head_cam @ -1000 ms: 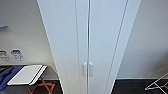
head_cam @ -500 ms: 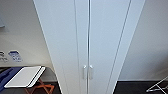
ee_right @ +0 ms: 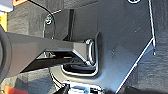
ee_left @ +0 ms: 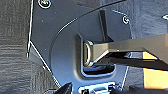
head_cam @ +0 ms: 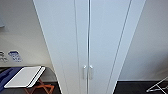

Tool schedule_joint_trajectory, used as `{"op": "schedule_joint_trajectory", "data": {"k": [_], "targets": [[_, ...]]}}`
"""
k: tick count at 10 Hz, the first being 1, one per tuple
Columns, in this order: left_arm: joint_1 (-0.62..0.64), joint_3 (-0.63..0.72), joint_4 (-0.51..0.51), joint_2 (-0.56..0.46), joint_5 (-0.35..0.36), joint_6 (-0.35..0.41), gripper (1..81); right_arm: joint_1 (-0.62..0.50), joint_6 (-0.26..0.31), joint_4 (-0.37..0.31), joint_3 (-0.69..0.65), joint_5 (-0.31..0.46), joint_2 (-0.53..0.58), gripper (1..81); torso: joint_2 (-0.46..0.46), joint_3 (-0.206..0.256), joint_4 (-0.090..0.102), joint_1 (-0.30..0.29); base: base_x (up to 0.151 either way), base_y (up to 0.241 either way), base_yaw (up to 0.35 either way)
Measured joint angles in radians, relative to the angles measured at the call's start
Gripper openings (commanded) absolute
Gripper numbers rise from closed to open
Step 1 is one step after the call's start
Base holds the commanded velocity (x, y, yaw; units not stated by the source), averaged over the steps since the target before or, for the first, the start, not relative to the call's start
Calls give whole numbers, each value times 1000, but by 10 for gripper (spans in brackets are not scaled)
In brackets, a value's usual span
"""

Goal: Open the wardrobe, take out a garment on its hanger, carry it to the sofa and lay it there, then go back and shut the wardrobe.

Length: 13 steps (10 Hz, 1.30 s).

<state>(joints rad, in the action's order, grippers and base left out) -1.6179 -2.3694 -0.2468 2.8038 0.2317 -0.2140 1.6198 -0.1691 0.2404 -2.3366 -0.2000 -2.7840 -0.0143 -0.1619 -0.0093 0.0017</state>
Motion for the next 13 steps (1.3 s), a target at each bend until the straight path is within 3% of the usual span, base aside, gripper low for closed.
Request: {"op": "schedule_joint_trajectory", "data": {"k": [3, 8, 13], "targets": [[22, 139, 0, -98, -2, 0, 811, -43, -2, 0, 165, 2, 99, 811, 0, 0, 0, 0, 0, 0, 0], [103, 497, -1, -355, -11, 0, 811, -164, -8, 0, 587, 11, 386, 811, 0, 0, 0, 0, 0, 0, 0], [260, 833, -122, -621, -26, 4, 811, -383, -7, 12, 946, 38, 624, 811, 1, -1, 0, 1, 0, 0, 0]]}}
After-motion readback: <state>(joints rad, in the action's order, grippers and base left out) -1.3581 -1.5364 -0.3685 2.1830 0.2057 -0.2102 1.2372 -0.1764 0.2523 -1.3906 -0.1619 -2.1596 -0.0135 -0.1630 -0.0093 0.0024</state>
